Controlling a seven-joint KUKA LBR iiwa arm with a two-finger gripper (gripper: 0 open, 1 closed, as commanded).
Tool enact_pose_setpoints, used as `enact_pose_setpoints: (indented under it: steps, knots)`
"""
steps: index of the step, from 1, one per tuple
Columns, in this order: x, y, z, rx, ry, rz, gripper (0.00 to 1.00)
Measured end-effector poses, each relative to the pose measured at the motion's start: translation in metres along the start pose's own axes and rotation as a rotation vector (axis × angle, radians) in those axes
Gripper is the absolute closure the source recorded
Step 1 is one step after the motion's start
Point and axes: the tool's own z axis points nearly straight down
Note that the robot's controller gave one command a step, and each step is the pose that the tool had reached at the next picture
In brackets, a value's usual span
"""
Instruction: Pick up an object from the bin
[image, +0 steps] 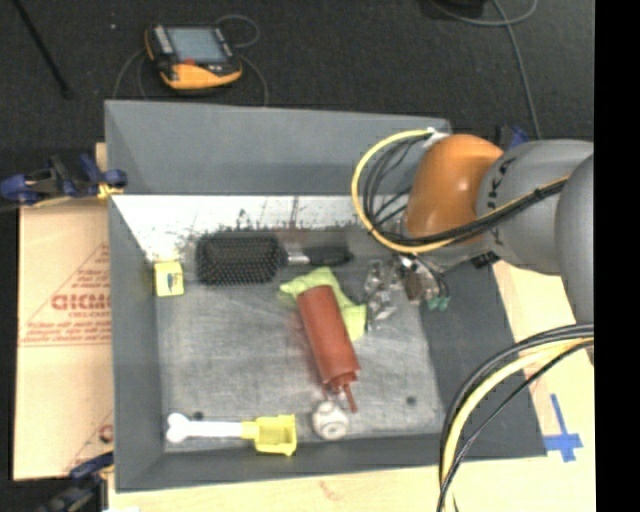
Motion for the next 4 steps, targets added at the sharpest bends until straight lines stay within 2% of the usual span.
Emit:
enact_pose_setpoints:
  steps: [4]
  knots:
    - [0.0,0.0001,0.0,0.0,0.0,-0.004,1.0]
